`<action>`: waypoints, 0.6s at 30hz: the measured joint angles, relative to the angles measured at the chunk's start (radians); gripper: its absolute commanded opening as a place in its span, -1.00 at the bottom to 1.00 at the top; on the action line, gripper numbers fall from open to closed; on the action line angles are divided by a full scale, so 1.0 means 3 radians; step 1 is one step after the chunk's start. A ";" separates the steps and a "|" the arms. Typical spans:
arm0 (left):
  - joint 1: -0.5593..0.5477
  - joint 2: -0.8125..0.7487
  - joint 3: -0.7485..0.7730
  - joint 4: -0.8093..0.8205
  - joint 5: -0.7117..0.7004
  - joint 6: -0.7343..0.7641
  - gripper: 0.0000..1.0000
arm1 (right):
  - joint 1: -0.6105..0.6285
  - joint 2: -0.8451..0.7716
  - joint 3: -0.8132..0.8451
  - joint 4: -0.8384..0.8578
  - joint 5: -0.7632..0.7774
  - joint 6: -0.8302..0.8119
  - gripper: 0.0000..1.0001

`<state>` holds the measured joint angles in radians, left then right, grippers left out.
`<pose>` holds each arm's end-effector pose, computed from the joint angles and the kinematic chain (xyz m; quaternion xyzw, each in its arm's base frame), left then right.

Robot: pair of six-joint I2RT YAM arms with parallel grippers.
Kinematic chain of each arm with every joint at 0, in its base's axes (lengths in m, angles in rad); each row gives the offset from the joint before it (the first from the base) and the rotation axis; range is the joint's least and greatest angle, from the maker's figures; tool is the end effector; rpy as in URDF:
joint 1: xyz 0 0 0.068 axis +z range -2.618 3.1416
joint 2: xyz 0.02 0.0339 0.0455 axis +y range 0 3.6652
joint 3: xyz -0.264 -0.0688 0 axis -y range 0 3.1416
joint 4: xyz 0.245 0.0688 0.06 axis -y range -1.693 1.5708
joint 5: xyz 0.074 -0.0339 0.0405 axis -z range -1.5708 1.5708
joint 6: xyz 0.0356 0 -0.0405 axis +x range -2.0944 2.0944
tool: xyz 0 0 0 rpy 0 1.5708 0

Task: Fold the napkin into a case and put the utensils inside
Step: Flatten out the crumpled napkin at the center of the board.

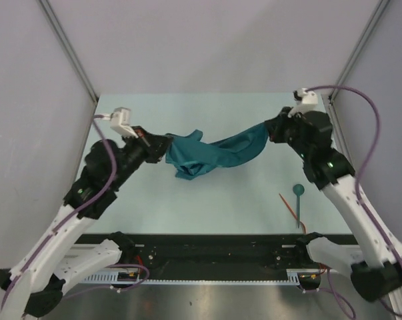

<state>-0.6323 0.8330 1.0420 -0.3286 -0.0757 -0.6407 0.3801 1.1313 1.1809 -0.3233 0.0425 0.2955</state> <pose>0.1455 -0.1032 0.4053 -0.0282 0.7475 -0.3714 0.5501 0.2373 0.0932 0.3949 -0.0209 0.7966 0.1842 0.5754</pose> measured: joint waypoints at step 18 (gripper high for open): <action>-0.0001 -0.1156 0.0509 -0.0078 0.0270 0.0128 -1.00 | 0.0370 -0.2312 0.0278 -0.0571 -0.0983 0.0383 -1.00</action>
<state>-0.6327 0.4862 1.1946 -0.3519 0.0051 -0.6022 0.4911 0.4377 1.2644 -0.4946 -0.2523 0.4103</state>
